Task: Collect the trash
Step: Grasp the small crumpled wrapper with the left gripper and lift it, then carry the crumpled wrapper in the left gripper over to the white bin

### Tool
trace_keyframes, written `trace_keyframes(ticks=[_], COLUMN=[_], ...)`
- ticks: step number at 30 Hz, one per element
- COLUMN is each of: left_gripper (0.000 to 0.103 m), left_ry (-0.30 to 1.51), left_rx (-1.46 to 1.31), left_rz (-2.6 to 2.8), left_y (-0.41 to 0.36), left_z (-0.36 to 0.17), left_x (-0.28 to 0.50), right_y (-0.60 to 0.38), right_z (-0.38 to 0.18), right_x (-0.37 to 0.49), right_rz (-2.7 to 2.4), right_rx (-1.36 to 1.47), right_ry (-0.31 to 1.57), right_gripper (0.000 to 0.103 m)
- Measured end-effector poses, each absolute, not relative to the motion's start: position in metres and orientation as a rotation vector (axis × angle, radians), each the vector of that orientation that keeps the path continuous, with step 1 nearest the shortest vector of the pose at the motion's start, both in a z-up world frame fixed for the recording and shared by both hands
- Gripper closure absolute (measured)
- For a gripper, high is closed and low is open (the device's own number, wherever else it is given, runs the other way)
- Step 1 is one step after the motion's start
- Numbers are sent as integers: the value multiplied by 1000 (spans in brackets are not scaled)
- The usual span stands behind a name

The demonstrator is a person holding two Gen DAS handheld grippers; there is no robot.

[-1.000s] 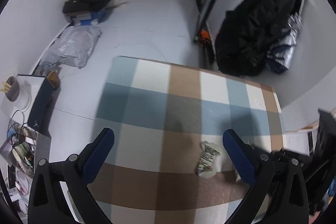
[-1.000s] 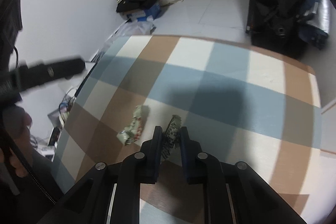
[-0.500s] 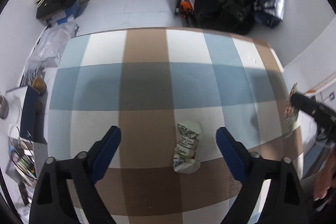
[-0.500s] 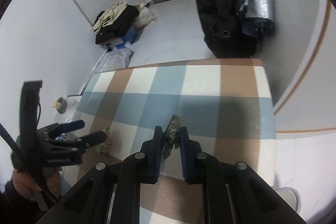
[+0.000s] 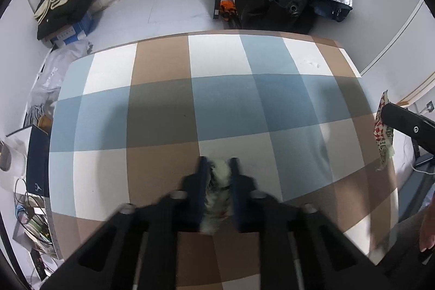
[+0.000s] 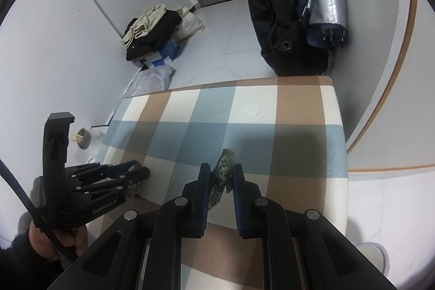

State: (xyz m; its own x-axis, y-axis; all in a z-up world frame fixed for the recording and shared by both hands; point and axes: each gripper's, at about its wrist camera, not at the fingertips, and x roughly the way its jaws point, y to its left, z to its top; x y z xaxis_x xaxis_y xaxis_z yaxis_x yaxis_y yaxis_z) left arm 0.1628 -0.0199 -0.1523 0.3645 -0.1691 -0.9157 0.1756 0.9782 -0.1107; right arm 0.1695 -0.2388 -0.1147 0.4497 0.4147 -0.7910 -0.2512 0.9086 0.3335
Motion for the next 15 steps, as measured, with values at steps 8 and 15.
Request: trace_keyframes(ticks=[8, 15], left_gripper=[97, 98], left_ry=[1120, 1082], left_rx=[40, 13], left_rz=[-255, -272], left_y=[-33, -32], left_z=[-136, -124], left_x=[149, 141], right_y=[-231, -231], right_z=[-111, -106], right_x=[160, 149], right_rz=[428, 415], right_rx=[147, 154], right_ry=[1008, 985], right_gripper=[88, 88])
